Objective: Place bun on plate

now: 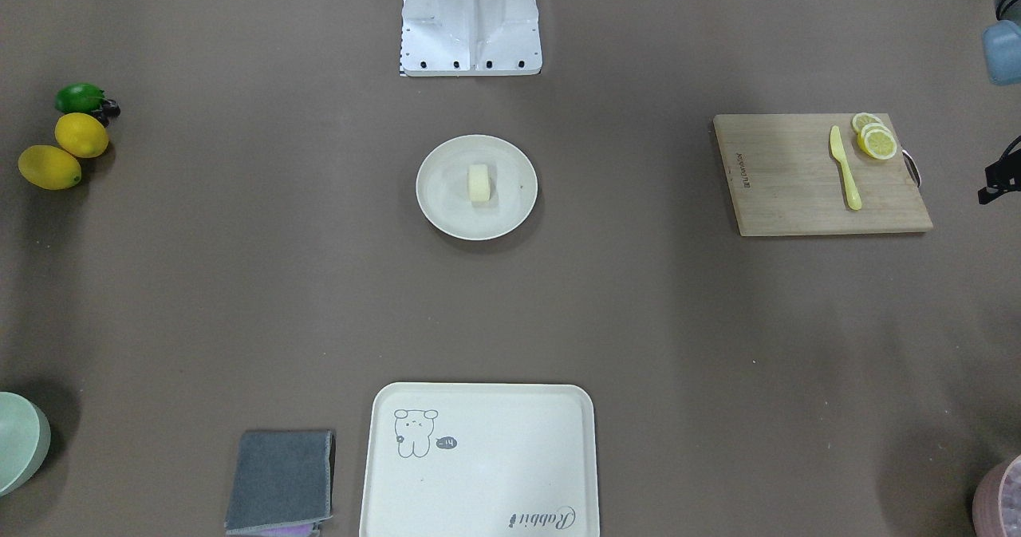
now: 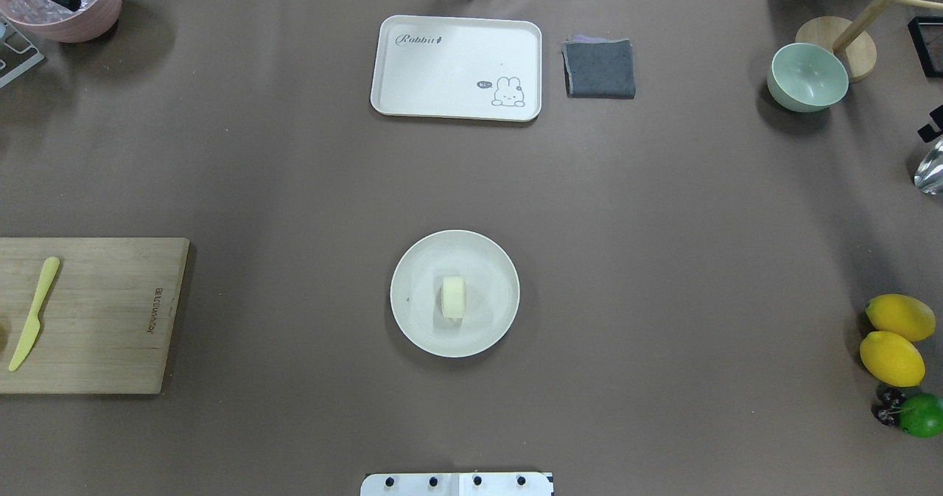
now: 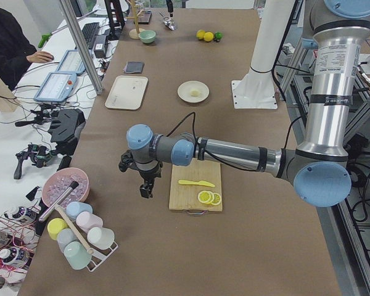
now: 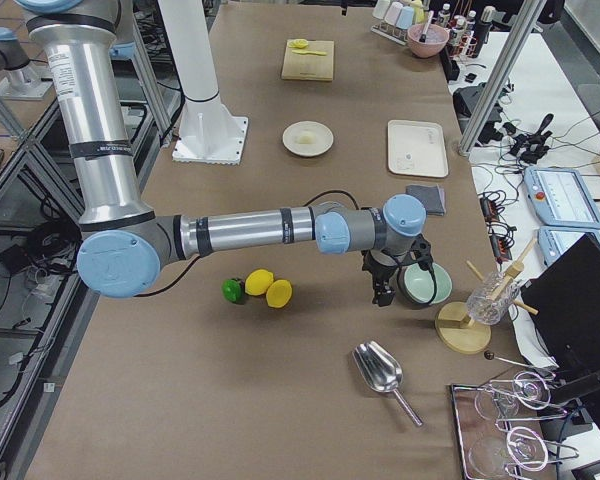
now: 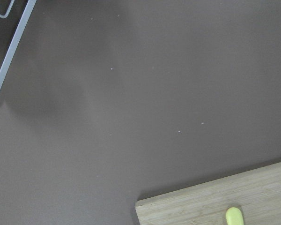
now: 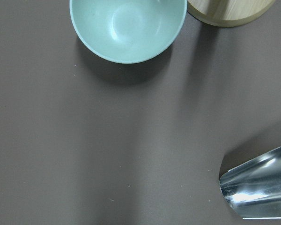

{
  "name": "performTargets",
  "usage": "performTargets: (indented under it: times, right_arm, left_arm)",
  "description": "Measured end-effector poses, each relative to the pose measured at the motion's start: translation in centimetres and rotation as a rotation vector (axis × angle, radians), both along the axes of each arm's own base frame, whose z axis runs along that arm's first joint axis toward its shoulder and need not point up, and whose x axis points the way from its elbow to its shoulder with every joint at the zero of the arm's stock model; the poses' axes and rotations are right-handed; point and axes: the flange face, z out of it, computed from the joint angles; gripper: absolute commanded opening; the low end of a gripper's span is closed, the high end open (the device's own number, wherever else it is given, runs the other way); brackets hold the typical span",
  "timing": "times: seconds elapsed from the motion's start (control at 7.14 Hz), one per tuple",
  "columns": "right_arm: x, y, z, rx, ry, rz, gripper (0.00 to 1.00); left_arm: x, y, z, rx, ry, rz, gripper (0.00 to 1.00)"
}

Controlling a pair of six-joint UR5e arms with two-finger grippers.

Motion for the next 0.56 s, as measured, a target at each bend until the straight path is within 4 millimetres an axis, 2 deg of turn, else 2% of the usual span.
performTargets:
  times: [0.56]
  right_arm:
    - [0.11, 0.10, 0.06, 0.001, -0.001, 0.001, 1.00]
  left_arm:
    - [-0.25, 0.09, 0.34, -0.013, -0.001, -0.004, 0.98]
